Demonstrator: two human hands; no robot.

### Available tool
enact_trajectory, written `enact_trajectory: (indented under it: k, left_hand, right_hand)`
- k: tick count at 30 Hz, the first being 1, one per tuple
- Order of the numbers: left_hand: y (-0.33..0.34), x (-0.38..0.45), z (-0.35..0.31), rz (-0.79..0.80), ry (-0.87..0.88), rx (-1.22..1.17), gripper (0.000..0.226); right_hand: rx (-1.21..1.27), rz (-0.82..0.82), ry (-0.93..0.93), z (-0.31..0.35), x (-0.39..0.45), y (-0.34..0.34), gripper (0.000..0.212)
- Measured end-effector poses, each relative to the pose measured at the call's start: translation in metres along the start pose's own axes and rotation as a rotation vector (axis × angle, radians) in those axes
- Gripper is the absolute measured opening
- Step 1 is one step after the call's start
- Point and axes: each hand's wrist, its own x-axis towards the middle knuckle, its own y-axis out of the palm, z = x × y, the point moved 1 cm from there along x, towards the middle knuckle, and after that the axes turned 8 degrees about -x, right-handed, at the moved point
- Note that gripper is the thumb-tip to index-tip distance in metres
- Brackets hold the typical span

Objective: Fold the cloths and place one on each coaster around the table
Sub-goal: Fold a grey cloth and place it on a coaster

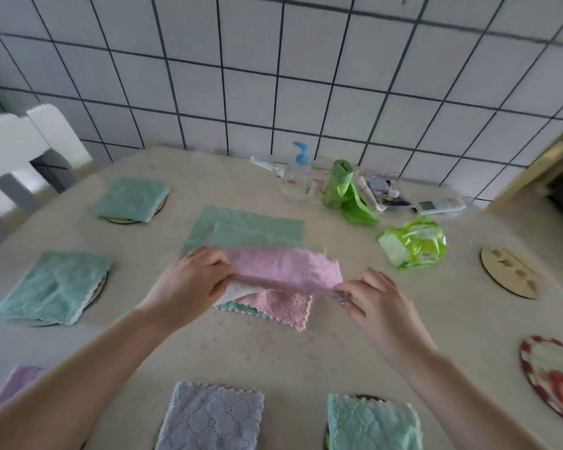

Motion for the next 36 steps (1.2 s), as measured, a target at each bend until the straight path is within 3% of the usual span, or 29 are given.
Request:
enact_trajectory:
  k: [4,8,12,15,22,29,33,36]
  left_hand:
    - [-0.009,-0.008,-0.018,-0.048,-0.016,-0.036,0.027]
    - [-0.012,-0.014,-0.036,-0.075,-0.114,-0.114,0.027]
    - [-0.005,-0.011,-0.052,-0.076,-0.239,-0.236,0.019]
    - [0.004,0.004,-0.067,-0.111,-0.334,-0.347,0.017]
    - [0.02,0.083,-0.123,-0.273,-0.54,-0.504,0.022]
    - [0.011,0.106,-0.207,-0.408,-0.359,-0.396,0.02]
    - [0.04,0.088,-0.236,-0.352,-0.331,-0.354,0.018]
    - [0.079,0.064,-0.244,-0.185,-0.357,-0.374,0.021]
  right_hand:
    - [-0.09,0.034,0.008,-0.001,-0.018,-0.022,0.016]
    - [-0.086,0.148,0.215,-0.019,-0.038,-0.04,0.004]
    - [0.171,0.21,0.409,-0.041,-0.053,-0.047,0.009]
    - [0.353,0.163,0.525,-0.071,-0.052,-0.043,0.015]
    - [0.322,0.12,0.485,-0.142,0.002,-0.074,0.016]
    - [0.315,-0.068,0.334,-0.21,-0.02,-0.147,0.009]
    - [0.301,-0.06,0.288,-0.245,-0.062,-0.154,0.007]
    - [0.291,0.06,0.272,-0.268,-0.1,-0.137,0.005]
